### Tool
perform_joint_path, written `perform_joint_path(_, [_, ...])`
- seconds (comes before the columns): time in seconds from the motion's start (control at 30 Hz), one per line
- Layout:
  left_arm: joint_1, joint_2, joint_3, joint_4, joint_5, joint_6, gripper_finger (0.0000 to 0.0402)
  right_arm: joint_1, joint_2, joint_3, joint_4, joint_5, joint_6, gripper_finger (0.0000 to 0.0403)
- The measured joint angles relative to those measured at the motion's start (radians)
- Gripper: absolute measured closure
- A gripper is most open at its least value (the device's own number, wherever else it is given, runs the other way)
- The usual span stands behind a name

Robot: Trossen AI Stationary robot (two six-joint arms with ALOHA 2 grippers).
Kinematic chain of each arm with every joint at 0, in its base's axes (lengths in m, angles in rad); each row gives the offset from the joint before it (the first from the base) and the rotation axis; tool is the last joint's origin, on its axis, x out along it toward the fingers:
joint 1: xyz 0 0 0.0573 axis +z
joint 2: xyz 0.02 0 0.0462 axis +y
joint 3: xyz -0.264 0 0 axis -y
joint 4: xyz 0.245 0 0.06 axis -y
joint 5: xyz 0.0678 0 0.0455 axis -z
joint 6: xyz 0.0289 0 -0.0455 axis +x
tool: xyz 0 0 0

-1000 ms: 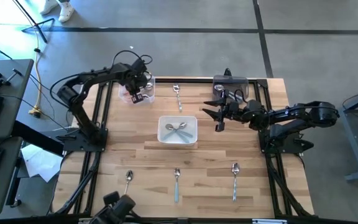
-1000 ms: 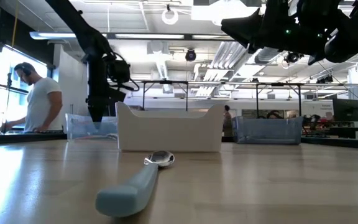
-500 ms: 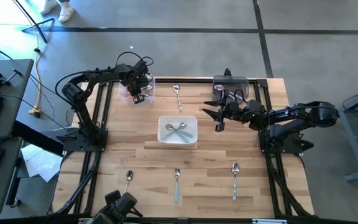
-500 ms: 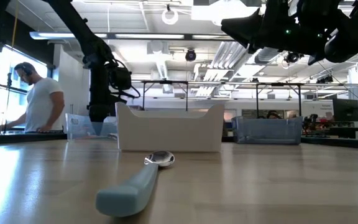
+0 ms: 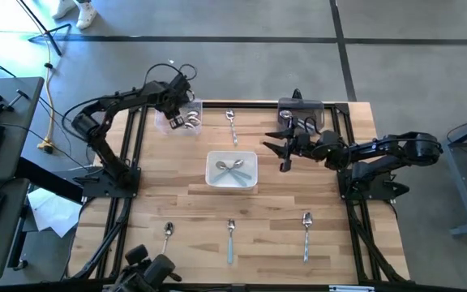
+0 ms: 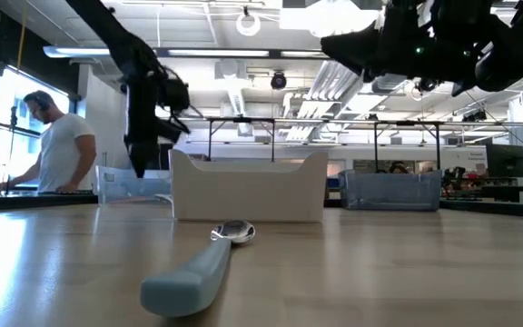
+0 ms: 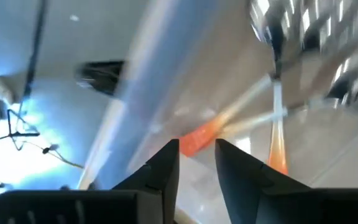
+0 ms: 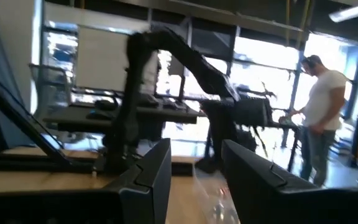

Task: Sort silverware by color (type)
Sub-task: Put the blue patterned spoon into the black bin

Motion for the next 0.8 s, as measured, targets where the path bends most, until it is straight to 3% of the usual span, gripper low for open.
perform_joint_path(0.13, [-0.010, -0.120, -0.015, 0.071, -0.006, -0.137, 0.0333, 0.000, 0.000, 0.000, -0.064, 0.078, -0.001, 0.0283])
perform_joint_path(0.27, [-0.046, -0.265, -0.110, 0.255, 0.001, -0.196, 0.0360, -0.001, 0.000, 0.029, -0.186, 0.127, -0.001, 0.0312])
perform_joint_path(0.57, [-0.193, -0.517, -0.486, 0.840, 0.230, -0.270, 0.0390, 0.019, 0.000, 0.194, -0.714, 0.240, 0.074, 0.0393])
perform_joint_path(0.8, [-0.327, -0.590, -0.756, 1.357, 0.361, -0.361, 0.0390, 0.175, 0.000, 0.303, -1.106, 0.383, 0.346, 0.0395])
